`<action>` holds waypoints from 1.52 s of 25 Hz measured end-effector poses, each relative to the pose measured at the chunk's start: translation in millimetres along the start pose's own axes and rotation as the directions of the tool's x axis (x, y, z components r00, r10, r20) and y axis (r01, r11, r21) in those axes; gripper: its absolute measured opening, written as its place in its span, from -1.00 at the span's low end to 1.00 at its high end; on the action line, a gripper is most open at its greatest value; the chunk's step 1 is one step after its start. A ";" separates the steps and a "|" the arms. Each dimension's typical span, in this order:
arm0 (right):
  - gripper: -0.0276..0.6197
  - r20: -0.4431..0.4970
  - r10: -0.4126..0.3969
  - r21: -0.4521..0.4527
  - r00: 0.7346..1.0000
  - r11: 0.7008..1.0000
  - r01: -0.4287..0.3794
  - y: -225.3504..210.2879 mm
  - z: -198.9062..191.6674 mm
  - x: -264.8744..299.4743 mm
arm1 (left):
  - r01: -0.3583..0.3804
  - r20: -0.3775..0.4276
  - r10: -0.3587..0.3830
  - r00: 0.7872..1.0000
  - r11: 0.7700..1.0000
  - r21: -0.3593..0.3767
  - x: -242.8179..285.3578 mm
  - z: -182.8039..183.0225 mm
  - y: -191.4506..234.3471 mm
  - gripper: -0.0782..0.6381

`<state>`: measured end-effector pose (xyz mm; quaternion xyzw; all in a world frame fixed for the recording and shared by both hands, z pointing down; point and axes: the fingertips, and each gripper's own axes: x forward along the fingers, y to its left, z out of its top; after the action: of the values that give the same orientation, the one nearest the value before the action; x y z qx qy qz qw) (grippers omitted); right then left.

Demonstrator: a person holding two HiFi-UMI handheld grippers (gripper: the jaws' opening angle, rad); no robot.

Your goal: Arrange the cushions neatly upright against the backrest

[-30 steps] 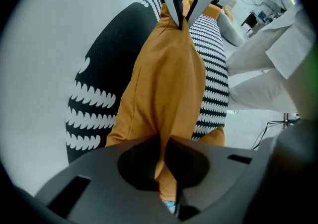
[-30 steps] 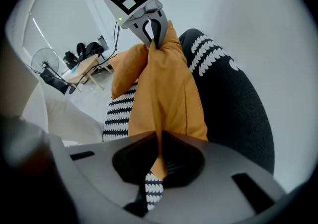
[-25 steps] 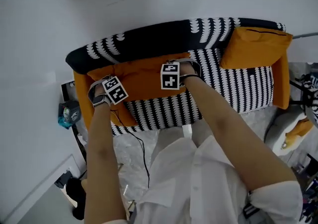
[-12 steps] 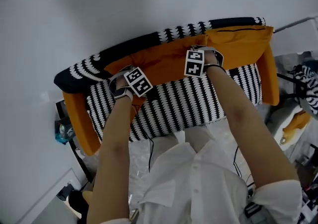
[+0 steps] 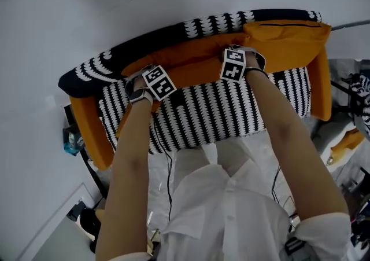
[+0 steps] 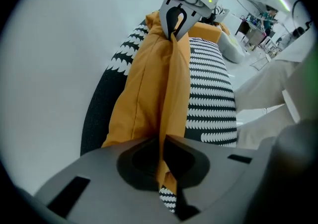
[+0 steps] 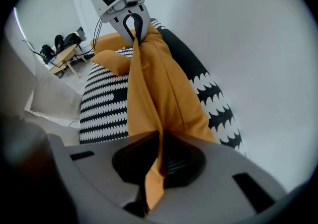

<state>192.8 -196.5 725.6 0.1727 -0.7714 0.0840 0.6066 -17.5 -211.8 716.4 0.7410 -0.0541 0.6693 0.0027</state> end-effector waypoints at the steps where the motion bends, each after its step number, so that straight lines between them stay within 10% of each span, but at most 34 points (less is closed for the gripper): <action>1: -0.85 0.002 0.000 0.004 1.000 1.000 0.000 -1.4 0.2 0.1 | -0.002 0.006 0.002 1.000 1.000 0.002 0.3 0.7 1.8 -0.72; 9: -0.80 -0.019 -0.013 0.009 1.000 1.000 0.014 -0.7 0.0 -2.9 | -0.024 0.068 0.028 0.997 0.998 -0.051 -1.7 1.6 3.1 -0.63; 15: -0.49 -0.012 -0.043 0.019 0.999 0.999 0.043 0.9 3.6 -17.6 | -0.030 0.140 0.042 0.989 0.996 -0.081 -19.7 4.6 1.5 -0.18; 23: -0.18 0.089 -0.076 0.273 0.993 0.961 0.049 12.3 13.7 -52.2 | -0.046 0.234 0.098 0.967 0.975 -0.219 -51.4 4.0 2.4 0.04; 31: -0.17 0.420 -0.184 0.662 0.889 0.732 -0.161 52.6 47.3 -86.3 | 0.203 0.516 0.157 0.842 0.795 -0.571 -88.1 4.8 -34.6 -0.10; 35: -0.18 0.455 -0.120 0.651 0.883 0.721 -0.237 114.2 65.0 -75.7 | 0.326 0.581 0.180 0.794 0.680 -0.656 -88.9 -20.8 -79.3 -0.27; 38: -0.18 0.454 -0.060 0.631 0.889 0.726 -0.274 155.3 84.2 -63.8 | 0.365 0.579 0.174 0.796 0.626 -0.689 -83.9 -53.6 -110.6 -0.30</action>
<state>72.3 -70.7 655.3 0.3505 -0.8126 0.3541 0.3024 -69.6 -91.3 646.3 0.8384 -0.2917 0.3095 0.3410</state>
